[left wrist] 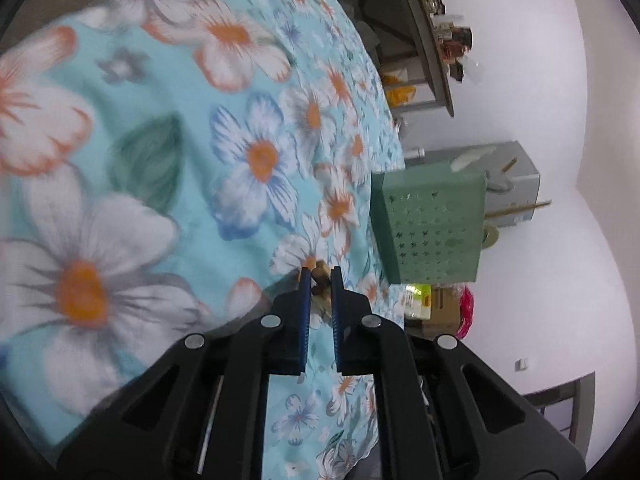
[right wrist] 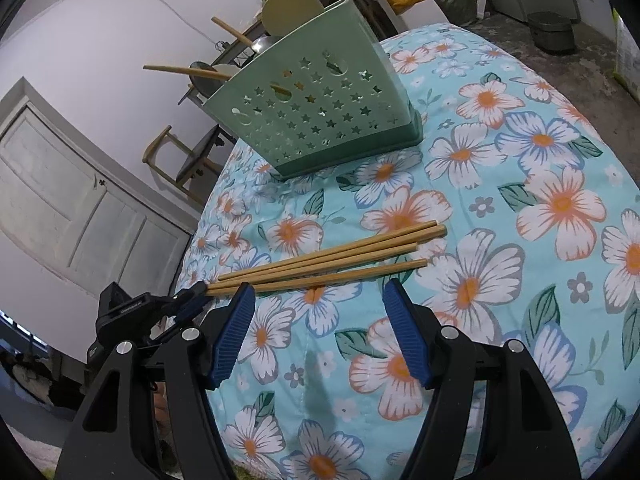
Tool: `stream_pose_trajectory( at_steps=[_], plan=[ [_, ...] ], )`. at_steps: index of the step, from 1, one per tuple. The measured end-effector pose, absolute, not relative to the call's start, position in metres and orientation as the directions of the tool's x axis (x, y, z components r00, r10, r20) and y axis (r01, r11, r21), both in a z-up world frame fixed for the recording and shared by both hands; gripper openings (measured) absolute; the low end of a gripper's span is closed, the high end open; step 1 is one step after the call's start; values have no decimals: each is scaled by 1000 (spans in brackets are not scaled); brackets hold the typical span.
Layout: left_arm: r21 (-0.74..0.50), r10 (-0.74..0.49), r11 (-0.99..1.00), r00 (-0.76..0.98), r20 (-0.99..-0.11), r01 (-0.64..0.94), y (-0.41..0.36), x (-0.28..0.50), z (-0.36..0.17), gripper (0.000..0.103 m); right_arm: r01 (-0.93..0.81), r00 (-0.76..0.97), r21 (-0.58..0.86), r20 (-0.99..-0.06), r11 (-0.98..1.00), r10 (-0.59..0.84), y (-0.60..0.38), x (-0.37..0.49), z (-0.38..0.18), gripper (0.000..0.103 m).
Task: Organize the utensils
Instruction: 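Reach the left tool to the remaining chopsticks and grasp some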
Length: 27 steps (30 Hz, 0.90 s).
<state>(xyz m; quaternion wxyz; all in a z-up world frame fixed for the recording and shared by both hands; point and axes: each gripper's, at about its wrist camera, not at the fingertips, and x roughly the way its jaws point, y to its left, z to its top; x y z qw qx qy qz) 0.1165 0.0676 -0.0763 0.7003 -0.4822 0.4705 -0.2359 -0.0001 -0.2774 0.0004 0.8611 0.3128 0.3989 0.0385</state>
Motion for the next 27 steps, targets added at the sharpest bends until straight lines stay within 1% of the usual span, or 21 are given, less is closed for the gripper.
stream_pose_trajectory(
  at_steps=[2,5,6,7,9,11,12,15,19,23,25,27],
  plan=[
    [-901,-774,408,469,-426,-145,83,114,-77,8,184,680,568,-663,802,313,-278,0,0,66],
    [-913,-791,355,457,-408,-200,91,115,-84,9,185,678,572,-663,799,317,-278,1,-1,66],
    [-918,-805,330,443,-395,-218,92,115,-86,15,185,677,572,-663,799,318,-277,1,-1,66],
    [-921,-812,317,438,-386,-225,91,116,-86,18,183,677,572,-663,799,319,-277,2,-1,66],
    [-926,-820,301,434,-373,-226,89,115,-84,29,179,679,571,-662,802,319,-275,2,0,66],
    [-927,-828,298,422,-370,-228,82,116,-81,34,176,680,567,-661,805,317,-275,2,2,66],
    [-929,-837,286,412,-361,-234,79,116,-80,35,177,681,566,-662,805,315,-275,2,2,66],
    [-923,-841,274,398,-366,-270,72,118,-84,35,183,682,570,-660,801,314,-277,1,2,66],
    [-915,-832,293,396,-387,-278,66,123,-84,34,187,682,570,-661,800,312,-279,-1,1,66],
    [-909,-819,310,408,-404,-279,66,125,-82,30,191,680,574,-662,796,314,-279,0,-1,66],
    [-901,-806,322,415,-423,-292,68,128,-84,26,190,678,576,-662,795,318,-279,0,-2,66],
    [-880,-789,344,408,-459,-327,68,131,-88,13,188,677,576,-663,795,320,-278,0,-2,66]
  ],
)
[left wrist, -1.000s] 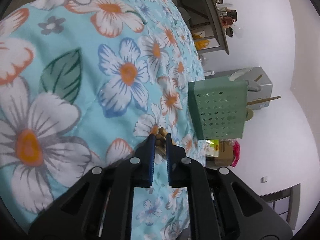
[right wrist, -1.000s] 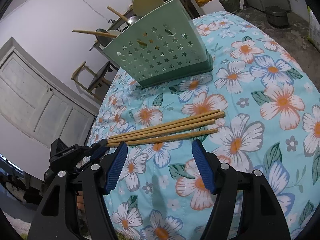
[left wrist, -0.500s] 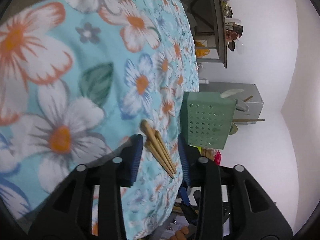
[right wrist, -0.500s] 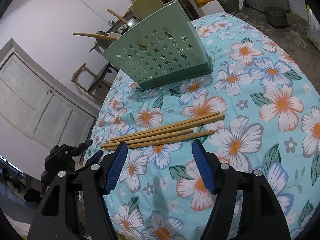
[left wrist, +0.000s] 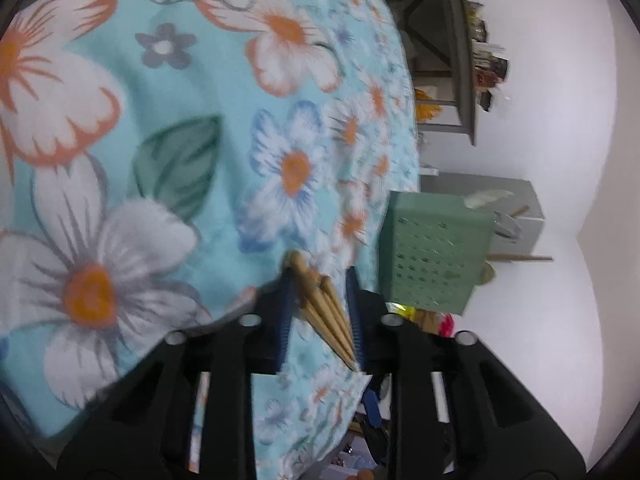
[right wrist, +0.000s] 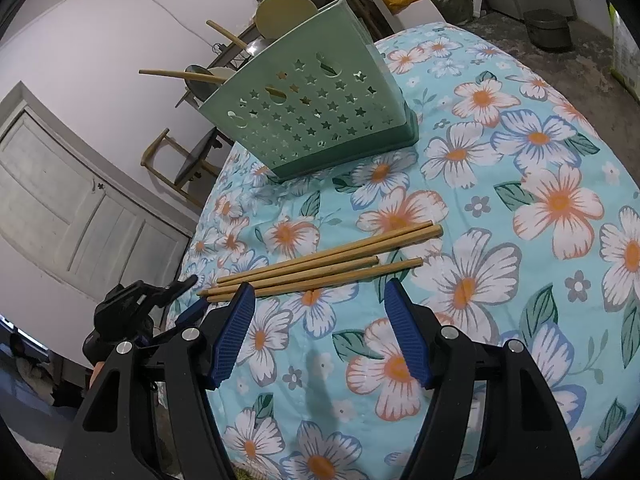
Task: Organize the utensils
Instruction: 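Reach the left tool to the remaining chopsticks and grasp some, then lift the chopsticks with the left tool while the right tool grasps more chopsticks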
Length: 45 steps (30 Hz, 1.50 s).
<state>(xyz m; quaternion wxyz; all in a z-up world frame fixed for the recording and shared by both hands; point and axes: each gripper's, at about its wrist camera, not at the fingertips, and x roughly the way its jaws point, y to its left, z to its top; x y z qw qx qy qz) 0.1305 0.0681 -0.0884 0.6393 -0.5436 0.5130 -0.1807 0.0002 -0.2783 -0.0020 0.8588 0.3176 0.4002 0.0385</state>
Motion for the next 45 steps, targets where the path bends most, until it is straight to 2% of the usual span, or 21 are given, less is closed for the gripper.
stream_pose_trajectory(
  at_steps=[1,14,23,33,37,41,45],
  plan=[
    [-873,-785,348,403,-471,-342,69,131,-92,9,187,677,576,-663,796,321,-278,0,-2,66],
    [-868,-766,359,424,-484,-343,64,138,-96,10,188,682,584,-657,790,323,-281,-4,-2,66],
    [-934,-809,277,470,-353,-224,68,132,-79,5,127,699,518,-652,846,294,-271,-9,11,65],
    [-939,-792,344,534,-296,-10,73,119,-24,5,-105,713,261,-653,960,255,-203,-2,35,51],
    [-932,-786,352,569,-241,91,77,117,7,5,-184,722,171,-645,968,251,-177,-2,41,47],
    [-932,-785,334,589,-192,141,84,115,24,4,-250,715,72,-659,966,235,-152,3,38,44],
    [-931,-776,325,609,-163,165,92,113,35,5,-321,703,-69,-685,944,189,-122,13,29,35]
  ],
)
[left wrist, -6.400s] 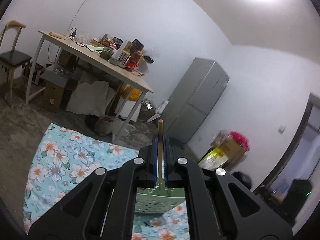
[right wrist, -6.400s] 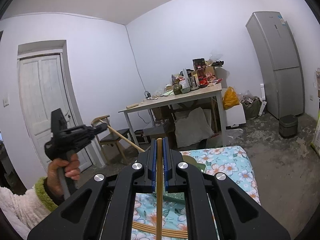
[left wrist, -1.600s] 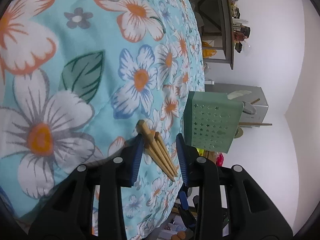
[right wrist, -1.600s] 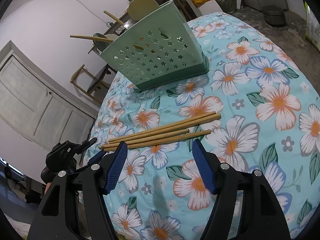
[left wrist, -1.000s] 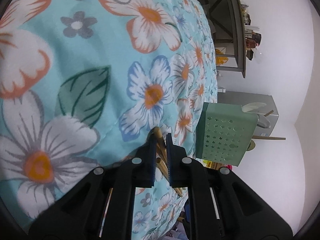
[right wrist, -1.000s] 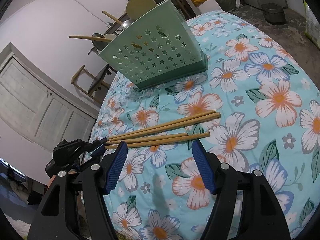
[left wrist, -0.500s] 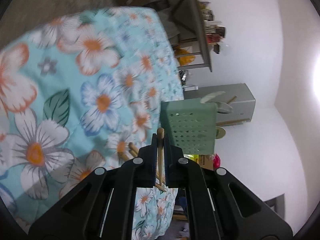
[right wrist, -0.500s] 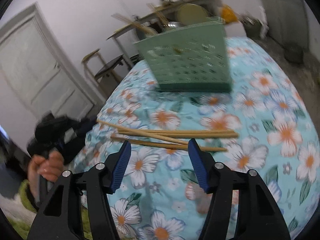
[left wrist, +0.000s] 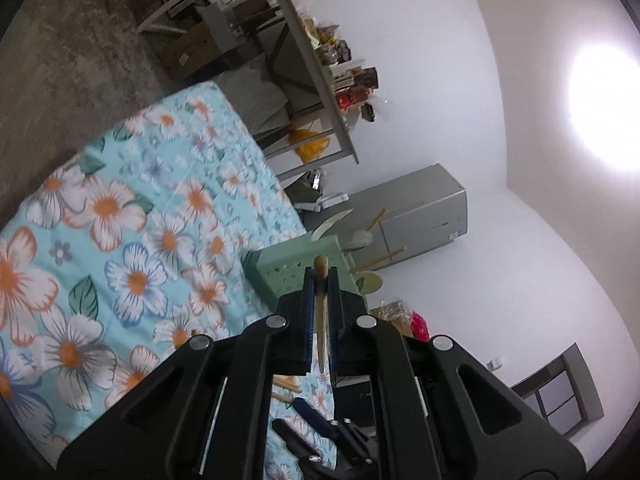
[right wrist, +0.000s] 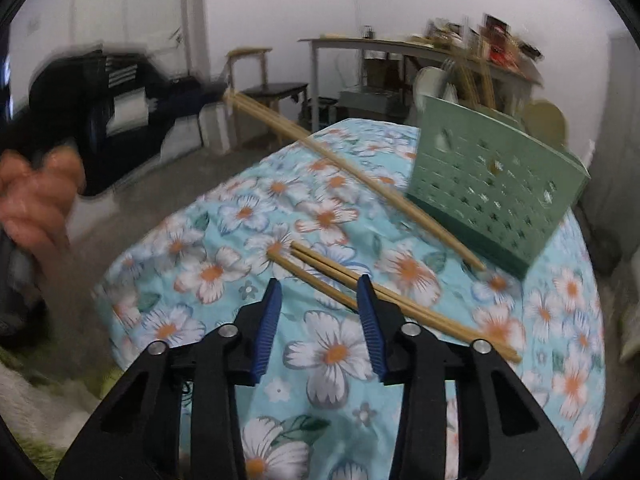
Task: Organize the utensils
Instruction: 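Lift the chopsticks with the left tool while the right tool grasps more chopsticks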
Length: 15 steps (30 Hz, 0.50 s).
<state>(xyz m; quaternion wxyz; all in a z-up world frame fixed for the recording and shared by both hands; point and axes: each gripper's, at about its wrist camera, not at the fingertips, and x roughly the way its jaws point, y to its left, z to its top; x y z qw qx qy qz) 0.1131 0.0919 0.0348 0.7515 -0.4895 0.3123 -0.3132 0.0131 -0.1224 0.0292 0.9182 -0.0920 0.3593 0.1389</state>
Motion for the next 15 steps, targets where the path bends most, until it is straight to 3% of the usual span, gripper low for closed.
stream_pose_trajectory(
  at_steps=[6,15],
  plan=[
    [-925,-751,333,646,-141,185,110,108,43,5,-427,687,-261,-716,866,123,-84,36,11,26],
    [-929,-725,333,674,-142,163,130,105,36,4,-528,660,-389,-748,755,76,-54,61,-15,22]
  ],
)
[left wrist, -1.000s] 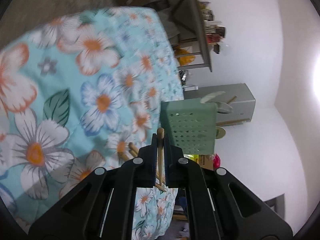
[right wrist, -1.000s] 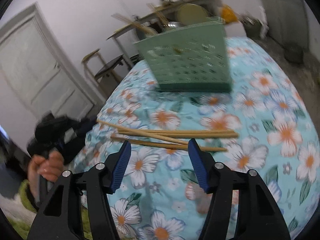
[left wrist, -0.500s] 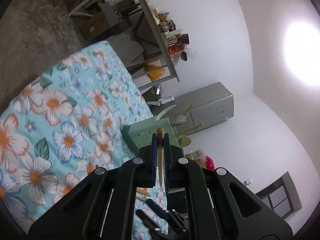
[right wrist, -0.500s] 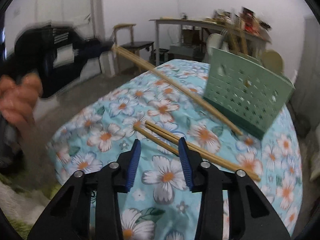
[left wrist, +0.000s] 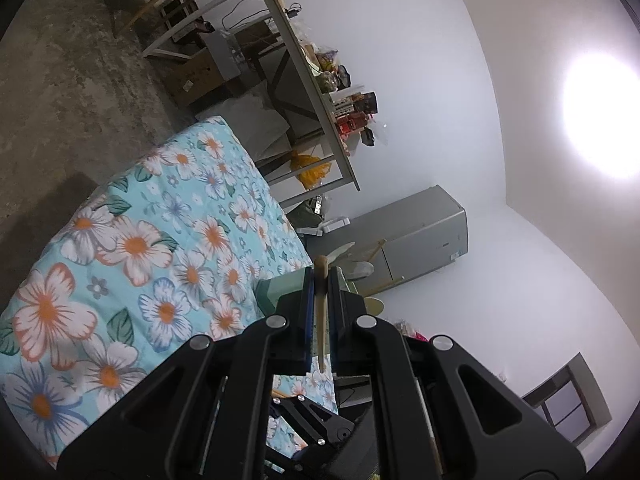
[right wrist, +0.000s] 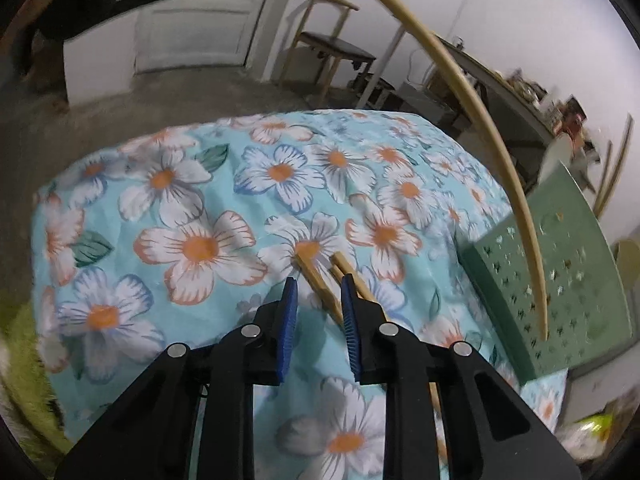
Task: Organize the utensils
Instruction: 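Lift the chopsticks with the left tool while the right tool grasps more chopsticks, then drop the chopsticks into the holder with the left tool while the right tool carries its chopsticks over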
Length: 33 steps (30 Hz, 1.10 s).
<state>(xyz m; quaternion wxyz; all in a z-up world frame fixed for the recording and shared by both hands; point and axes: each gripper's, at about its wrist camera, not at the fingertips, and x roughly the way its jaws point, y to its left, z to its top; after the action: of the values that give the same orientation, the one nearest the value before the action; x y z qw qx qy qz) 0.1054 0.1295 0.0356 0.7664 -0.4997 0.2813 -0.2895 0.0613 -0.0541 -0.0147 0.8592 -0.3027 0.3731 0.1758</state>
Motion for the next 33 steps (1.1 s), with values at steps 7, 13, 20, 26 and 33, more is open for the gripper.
stream_pose_trajectory(
  at_steps=[7,13,20,26,33],
  plan=[
    [-939,-715,314,686,-135,143,141,110,29,5,-544,683,-490,-730,681,20,-34,62,-32,17],
    [-944,-709,301,694,-124,138,148,114,27,5,-524,727,-565,-687,638,-11,-17,54,-39,13],
    [-945,-704,290,703,-103,152,155,112,32,5,-456,753,-510,-658,729,9,-28,35,-9,9],
    [-940,-696,281,716,-62,192,162,109,47,4,-370,782,-386,-620,845,59,-54,21,40,6],
    [-918,-694,292,720,-10,268,158,108,80,4,-239,823,-205,-561,949,86,-101,3,83,6]
  ],
)
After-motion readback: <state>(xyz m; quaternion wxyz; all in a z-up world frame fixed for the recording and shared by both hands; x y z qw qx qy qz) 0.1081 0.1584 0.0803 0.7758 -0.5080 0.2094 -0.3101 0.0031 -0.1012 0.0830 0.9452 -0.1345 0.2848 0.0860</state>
